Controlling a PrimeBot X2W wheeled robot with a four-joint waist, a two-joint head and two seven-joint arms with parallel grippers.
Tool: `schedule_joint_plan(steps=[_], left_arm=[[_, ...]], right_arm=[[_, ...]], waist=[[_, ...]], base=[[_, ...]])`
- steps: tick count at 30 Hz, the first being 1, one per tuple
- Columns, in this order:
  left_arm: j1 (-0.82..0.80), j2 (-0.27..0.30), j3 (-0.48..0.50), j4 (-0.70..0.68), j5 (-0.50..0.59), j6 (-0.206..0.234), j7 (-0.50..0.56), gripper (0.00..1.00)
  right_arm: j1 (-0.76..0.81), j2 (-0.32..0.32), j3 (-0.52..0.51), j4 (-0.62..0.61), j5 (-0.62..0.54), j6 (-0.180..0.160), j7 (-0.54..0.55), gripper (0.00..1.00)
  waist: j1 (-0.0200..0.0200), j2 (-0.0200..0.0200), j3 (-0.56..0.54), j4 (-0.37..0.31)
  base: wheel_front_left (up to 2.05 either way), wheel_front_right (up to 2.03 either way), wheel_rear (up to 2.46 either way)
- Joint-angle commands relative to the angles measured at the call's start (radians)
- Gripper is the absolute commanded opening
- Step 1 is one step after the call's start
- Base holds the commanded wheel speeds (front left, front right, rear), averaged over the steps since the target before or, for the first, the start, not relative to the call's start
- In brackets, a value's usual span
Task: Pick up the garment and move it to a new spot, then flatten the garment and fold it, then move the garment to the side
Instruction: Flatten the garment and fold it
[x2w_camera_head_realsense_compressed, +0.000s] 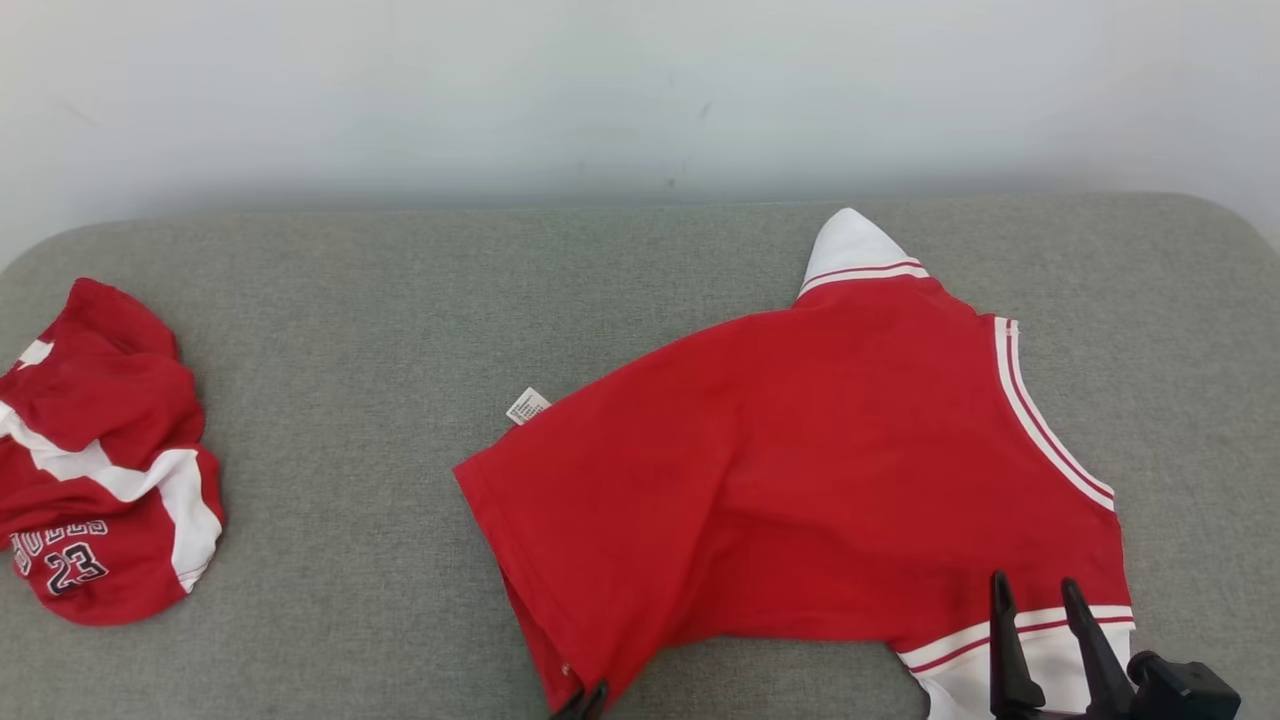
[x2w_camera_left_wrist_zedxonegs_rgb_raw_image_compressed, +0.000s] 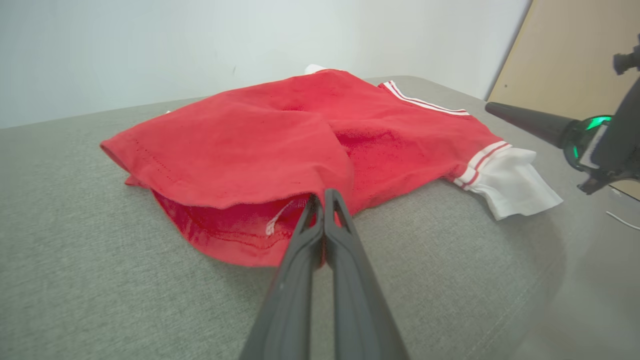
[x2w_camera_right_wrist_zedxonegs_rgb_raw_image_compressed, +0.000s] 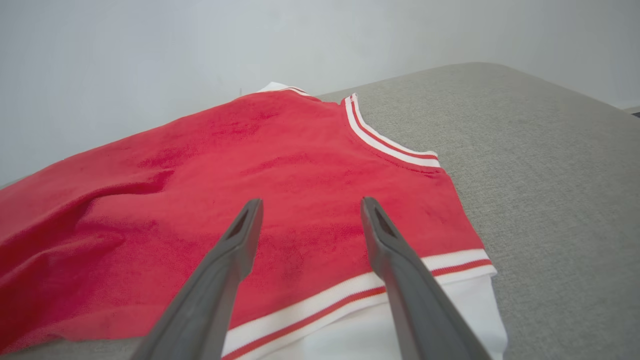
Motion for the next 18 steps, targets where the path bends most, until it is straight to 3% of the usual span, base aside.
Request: schedule_joint_plan(steps=[1,7,18], left_arm=[[0.019,0.006,-0.013,-0.021,-0.003,0.001,-0.003,0.0],[0.025,0.019,-0.039,-0.062,-0.026,0.002,-0.003,0.0],[-0.214,0.02,0.053,0.064,-0.006,0.001,-0.003,0.0]], right_arm=[[0.008,0.001,0.001,-0.001,0.007,-0.002,0.0,1.0],[0.005,0.001,-0.003,0.001,0.005,-0.002,0.0,1.0],[-0.049,0.0,0.015,0.016,-0.013,-0.002,0.0,1.0]], waist=[[0.0001,0.0,-0.007,0.012],[0.0001,0.0,0.0,0.01],[0.0001,0.0,0.031,-0.064]], base=[[0.0,0.0,0.0],[0.0,0.0,0.0],[0.0,0.0,0.0]])
